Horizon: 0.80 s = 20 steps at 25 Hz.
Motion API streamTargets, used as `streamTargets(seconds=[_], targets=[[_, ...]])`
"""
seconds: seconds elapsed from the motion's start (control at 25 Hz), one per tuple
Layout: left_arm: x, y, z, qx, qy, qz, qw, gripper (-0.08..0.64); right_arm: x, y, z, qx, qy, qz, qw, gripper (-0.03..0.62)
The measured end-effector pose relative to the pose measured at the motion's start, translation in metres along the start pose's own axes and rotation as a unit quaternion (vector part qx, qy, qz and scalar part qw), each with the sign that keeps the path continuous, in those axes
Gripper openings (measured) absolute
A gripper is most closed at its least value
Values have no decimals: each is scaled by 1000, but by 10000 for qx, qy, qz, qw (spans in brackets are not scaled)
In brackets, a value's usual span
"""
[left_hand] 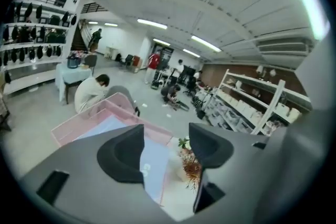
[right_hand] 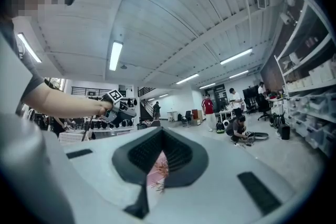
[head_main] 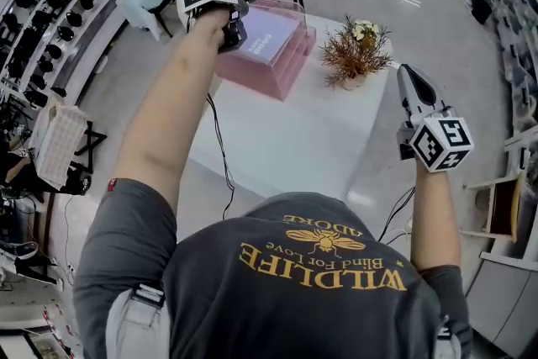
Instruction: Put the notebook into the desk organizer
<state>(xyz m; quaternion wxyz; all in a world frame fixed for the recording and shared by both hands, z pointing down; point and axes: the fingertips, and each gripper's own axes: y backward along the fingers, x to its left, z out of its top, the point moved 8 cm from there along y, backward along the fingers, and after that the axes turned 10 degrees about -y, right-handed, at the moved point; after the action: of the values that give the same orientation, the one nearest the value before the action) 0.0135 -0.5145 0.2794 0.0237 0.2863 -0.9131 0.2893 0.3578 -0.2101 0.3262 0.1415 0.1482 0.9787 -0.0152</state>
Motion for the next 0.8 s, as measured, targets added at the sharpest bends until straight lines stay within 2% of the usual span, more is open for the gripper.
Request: streamTargets(seconds=[0.08,0.2,0.36,0.44,0.52,0.6,0.8], targets=[[-24,18,3,-532,-410,-358,9971,217,4,5,9,8,69,-6,10000,0],[-63,46,-3,-1310,-1126,-952,9804,147,8,17,24,7,209,-89,9997,0],[-110,80,-35,-2210,-1932,-1530,9436,19,9,33,35,-36,337,-189,9992,0],[-133,94,-57,-2518,-2242,-1849,9231,3,9,43,38,-46,369,-216,9991,0],[-150,104,-82,-2699,-2390,-2168,9072,2,11,53,36,-56,380,-237,9990,0],[-159,107,-106,-2747,-2326,-2410,9013,2,11,64,33,-92,344,-299,9989,0],[-162,110,-156,-2734,-1867,-2667,9051,0,7,91,9,-56,149,-525,9985,0]])
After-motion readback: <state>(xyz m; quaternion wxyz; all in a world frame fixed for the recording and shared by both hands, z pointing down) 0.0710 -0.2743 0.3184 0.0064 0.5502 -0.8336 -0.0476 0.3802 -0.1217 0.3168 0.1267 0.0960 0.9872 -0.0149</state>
